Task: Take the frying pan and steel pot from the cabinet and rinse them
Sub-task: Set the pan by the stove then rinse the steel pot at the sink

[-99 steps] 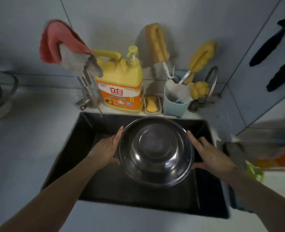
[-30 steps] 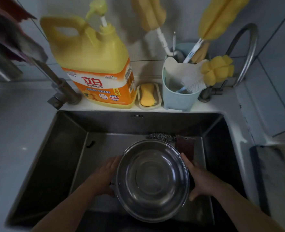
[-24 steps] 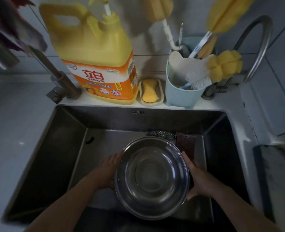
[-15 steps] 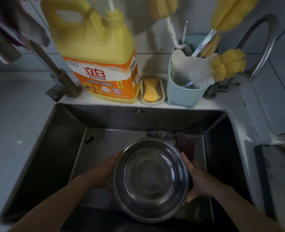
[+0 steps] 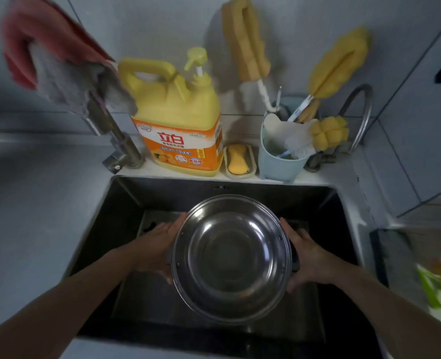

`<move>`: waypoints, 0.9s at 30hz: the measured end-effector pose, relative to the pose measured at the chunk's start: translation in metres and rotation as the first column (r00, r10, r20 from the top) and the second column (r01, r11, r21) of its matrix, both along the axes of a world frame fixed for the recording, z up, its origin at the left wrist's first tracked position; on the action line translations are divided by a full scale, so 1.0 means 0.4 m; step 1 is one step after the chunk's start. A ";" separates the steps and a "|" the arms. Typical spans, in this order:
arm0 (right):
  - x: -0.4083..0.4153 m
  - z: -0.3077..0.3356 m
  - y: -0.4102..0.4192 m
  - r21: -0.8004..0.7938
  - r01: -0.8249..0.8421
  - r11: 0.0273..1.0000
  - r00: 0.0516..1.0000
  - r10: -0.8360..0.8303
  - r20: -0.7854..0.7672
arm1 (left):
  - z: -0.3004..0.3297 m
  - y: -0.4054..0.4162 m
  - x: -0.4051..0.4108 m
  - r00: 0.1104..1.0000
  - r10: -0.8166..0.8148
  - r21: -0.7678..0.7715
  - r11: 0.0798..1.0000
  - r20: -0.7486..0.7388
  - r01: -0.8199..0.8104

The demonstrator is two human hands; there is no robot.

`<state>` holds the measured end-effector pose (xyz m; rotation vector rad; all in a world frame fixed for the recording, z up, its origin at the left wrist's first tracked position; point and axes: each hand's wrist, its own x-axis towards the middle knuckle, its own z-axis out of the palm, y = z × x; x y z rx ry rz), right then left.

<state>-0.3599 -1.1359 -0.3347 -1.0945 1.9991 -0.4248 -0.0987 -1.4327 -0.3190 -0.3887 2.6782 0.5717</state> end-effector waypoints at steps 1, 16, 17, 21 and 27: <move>0.000 0.024 -0.003 -0.002 -0.003 1.000 1.000 0.003 -0.008 | 0.028 0.004 0.000 1.000 0.008 -0.001 1.000 -0.002 -0.008; 0.082 0.398 0.101 -0.510 -0.063 0.858 0.910 -0.161 -0.383 | 0.428 0.125 0.107 0.857 -0.079 -0.435 0.883 -0.508 -0.177; 0.085 0.430 0.108 -0.579 -0.120 0.807 0.853 -0.214 -0.475 | 0.458 0.131 0.111 0.813 -0.111 -0.477 0.851 -0.571 -0.219; 0.075 0.578 0.116 -0.723 -0.374 0.581 0.621 -0.422 -0.660 | 0.588 0.138 0.110 0.595 -0.306 -0.604 0.690 -0.743 -0.399; 0.029 0.841 0.098 -0.724 -0.557 0.408 0.392 -0.639 -0.662 | 0.819 0.136 0.090 0.402 -0.503 -0.631 0.455 -0.765 -0.628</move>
